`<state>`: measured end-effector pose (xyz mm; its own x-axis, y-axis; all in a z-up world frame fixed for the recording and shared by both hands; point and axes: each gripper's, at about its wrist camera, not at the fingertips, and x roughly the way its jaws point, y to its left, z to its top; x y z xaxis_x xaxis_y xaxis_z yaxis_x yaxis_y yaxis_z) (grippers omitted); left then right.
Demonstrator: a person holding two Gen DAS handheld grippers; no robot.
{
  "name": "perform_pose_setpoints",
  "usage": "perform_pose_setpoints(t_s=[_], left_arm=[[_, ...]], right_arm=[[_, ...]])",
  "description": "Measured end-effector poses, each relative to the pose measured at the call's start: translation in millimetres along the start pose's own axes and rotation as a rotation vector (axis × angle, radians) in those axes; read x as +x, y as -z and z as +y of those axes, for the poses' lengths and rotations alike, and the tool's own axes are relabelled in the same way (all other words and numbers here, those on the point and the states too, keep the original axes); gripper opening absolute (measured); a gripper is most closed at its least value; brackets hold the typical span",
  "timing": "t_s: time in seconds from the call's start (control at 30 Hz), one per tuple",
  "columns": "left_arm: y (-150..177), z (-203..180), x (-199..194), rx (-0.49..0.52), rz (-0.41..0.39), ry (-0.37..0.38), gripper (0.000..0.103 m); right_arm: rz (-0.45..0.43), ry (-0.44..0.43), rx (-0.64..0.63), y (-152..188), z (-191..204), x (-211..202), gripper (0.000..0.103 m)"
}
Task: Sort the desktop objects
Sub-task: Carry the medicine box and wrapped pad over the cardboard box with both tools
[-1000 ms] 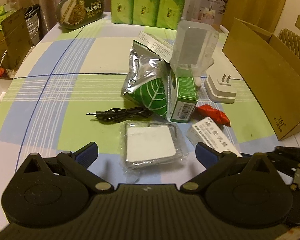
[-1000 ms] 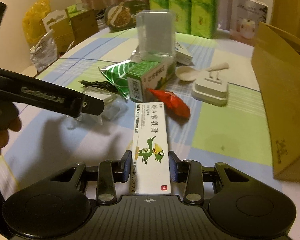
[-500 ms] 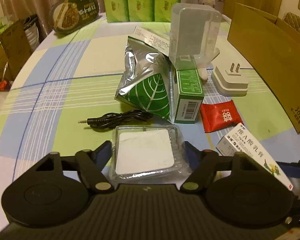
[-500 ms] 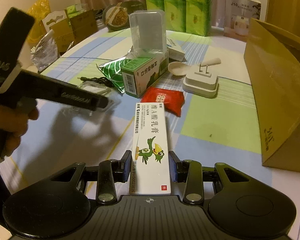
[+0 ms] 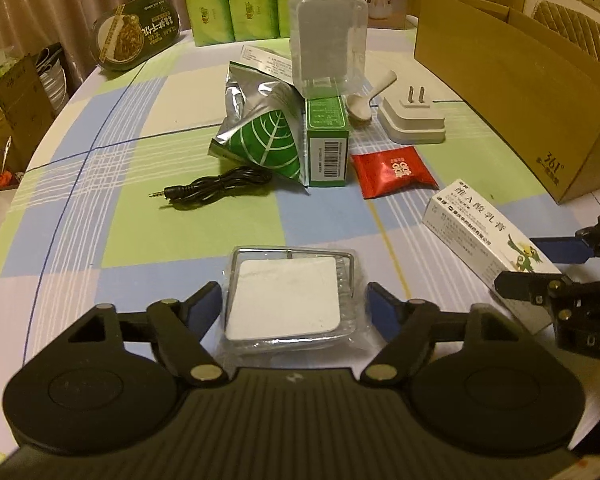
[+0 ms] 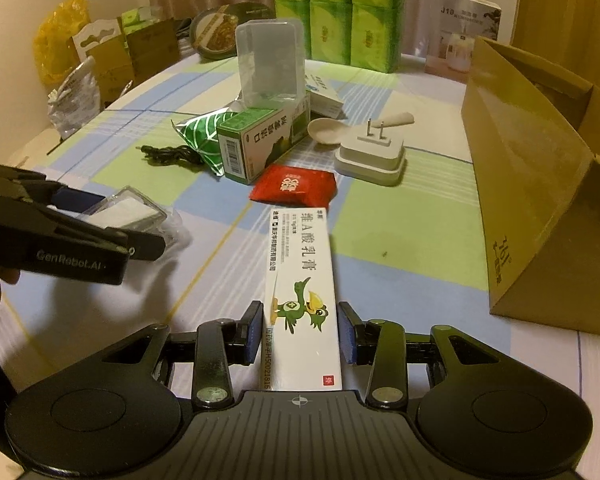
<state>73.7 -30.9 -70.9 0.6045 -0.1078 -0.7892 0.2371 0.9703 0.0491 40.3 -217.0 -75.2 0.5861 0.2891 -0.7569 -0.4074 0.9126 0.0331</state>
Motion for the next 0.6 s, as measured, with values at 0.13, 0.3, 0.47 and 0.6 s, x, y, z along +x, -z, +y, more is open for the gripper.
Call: perform_pose_setpoints(t_s=[0.13, 0.3, 0.47, 0.6], left_arm=[[-5.2, 2.2, 6.1, 0.004, 0.003, -0.004, 0.075], [-6.7, 1.6, 11.3, 0.013, 0.012, -0.006, 0.073], [-4.5, 1.7, 9.4, 0.01, 0.005, -0.007, 0.064], [-4.5, 1.9, 2.9, 0.015, 0.0, -0.008, 0.062]], right_arm=[[0.003, 0.002, -0.006, 0.8, 0.6, 5.8, 0.051], [-0.003, -0.007, -0.013, -1.4, 1.6, 10.7, 0.051], [0.006, -0.003, -0.029, -3.8, 4.7, 12.0, 0.035], [-0.031, 0.006, -0.011, -8.0, 3.3, -2.2, 0.035]])
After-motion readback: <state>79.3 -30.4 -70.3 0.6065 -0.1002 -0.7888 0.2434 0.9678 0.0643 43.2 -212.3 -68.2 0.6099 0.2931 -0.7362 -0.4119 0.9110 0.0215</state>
